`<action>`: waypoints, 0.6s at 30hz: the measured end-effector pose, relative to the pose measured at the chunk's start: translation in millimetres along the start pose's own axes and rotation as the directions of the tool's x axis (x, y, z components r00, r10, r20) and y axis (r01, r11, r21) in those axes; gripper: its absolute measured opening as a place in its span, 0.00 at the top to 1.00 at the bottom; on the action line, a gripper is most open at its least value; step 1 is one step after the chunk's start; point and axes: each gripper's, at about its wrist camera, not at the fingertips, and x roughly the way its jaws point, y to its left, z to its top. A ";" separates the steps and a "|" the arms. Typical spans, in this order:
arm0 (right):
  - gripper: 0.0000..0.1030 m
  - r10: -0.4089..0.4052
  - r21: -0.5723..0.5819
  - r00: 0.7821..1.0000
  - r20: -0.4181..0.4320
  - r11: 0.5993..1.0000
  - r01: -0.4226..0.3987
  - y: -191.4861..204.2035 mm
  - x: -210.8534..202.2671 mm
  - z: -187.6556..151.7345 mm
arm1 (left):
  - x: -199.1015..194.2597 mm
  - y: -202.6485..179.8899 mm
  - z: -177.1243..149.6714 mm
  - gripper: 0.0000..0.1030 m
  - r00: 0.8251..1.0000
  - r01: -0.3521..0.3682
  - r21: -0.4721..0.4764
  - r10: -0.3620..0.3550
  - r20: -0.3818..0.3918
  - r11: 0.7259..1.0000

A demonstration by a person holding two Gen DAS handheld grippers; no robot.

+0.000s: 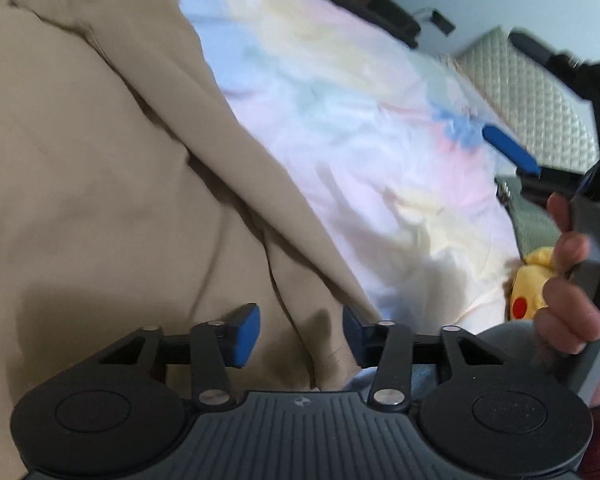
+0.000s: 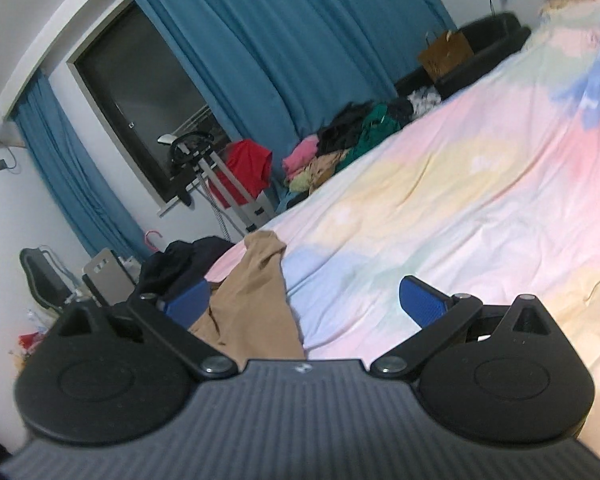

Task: Fold clothes
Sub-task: 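Grasp the shirt side with the left gripper and fold it toward the middle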

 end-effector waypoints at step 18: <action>0.00 -0.004 -0.066 0.986 -0.167 0.998 -0.007 13.8 20.5 -20.6 | -88.4 -14.1 -17.6 0.99 0.982 0.042 0.003 -0.042 0.184 0.999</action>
